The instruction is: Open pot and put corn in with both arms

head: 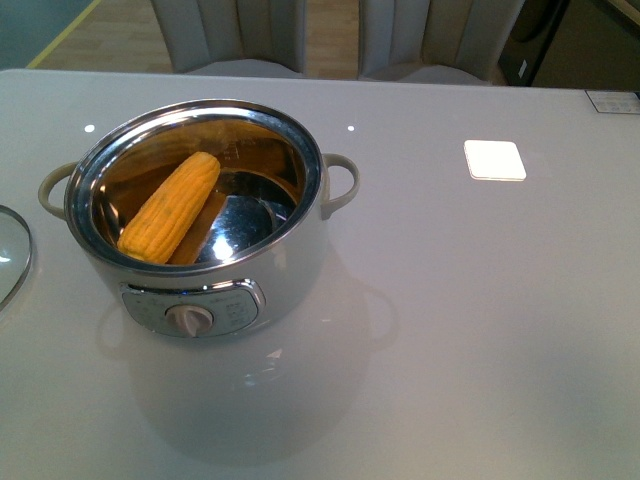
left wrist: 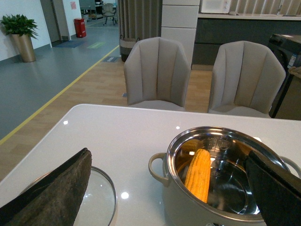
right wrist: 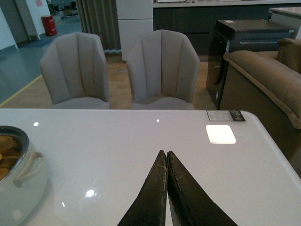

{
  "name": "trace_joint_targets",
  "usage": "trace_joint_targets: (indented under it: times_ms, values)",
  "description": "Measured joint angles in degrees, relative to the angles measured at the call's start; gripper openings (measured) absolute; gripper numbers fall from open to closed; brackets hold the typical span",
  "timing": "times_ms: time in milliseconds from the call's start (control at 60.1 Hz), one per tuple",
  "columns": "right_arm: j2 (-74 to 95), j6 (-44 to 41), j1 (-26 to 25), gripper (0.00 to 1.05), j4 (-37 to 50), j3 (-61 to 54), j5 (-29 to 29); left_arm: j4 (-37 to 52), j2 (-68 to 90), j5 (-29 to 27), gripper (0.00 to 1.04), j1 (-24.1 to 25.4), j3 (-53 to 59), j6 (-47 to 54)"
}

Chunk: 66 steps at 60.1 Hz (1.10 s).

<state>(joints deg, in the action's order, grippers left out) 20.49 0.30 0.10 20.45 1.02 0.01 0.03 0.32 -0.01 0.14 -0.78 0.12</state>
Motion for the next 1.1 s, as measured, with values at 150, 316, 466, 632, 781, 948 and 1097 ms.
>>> trace_joint_targets:
  times_ms: [150,316,466,632,781,948,1097]
  values:
    - [-3.37,0.00,0.00,0.02,-3.23,0.00,0.00,0.00,0.00,-0.02,0.98,0.00,0.00,0.00]
    - [-6.54,0.00,0.00,0.02,-6.43,0.00,0.00,0.00,0.00,0.00,0.98,0.00,0.00,0.00]
    - [-9.01,0.00,0.00,0.02,-8.90,0.00,0.00,0.00,0.00,0.00,0.98,0.00,0.00,0.00]
    - [-15.28,-0.02,0.00,0.02,-17.00,0.00,-0.13,0.00,-0.02,0.00,0.98,0.00,0.00,0.00]
    - [-19.93,-0.02,0.00,0.02,-20.26,0.00,0.11,0.00,0.00,-0.02,0.98,0.00,0.00,0.00]
    - [-20.06,-0.02,0.00,0.02,-20.35,0.00,0.09,0.00,0.00,-0.02,0.98,0.00,0.00,0.00]
    - [-20.11,-0.11,0.00,0.27,-20.35,0.00,0.09,0.00,0.00,-0.02,0.98,0.00,0.00,0.00]
